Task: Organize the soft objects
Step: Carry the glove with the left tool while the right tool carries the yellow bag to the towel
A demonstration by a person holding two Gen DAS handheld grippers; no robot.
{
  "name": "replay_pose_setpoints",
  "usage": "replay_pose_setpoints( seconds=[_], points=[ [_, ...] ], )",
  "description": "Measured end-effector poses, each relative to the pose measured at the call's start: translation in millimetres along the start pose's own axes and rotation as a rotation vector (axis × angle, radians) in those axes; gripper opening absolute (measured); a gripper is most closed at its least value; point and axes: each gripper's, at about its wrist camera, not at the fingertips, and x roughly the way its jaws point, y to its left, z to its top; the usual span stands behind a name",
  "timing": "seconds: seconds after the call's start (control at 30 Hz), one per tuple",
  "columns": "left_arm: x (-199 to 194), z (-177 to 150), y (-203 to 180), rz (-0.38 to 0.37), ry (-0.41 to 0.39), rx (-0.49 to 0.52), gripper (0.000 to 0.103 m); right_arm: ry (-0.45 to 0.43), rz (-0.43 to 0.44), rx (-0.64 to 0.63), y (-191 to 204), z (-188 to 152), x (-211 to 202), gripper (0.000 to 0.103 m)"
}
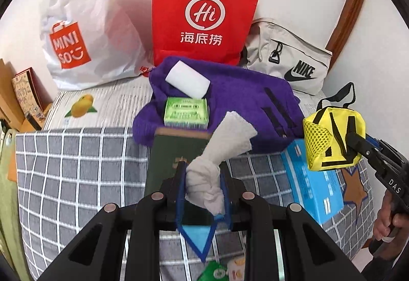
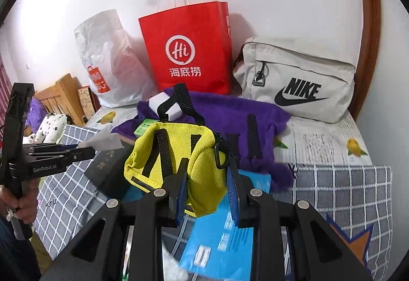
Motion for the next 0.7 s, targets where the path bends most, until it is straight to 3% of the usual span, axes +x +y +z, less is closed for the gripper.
replay_pose_setpoints(
  seconds=[0.7],
  points=[
    [65.0,94.7,-8.5,0.026,0.014,0.014,0.023,0.027,-0.012,0.007,-36.0,76.4,105.9,0.028]
  ],
)
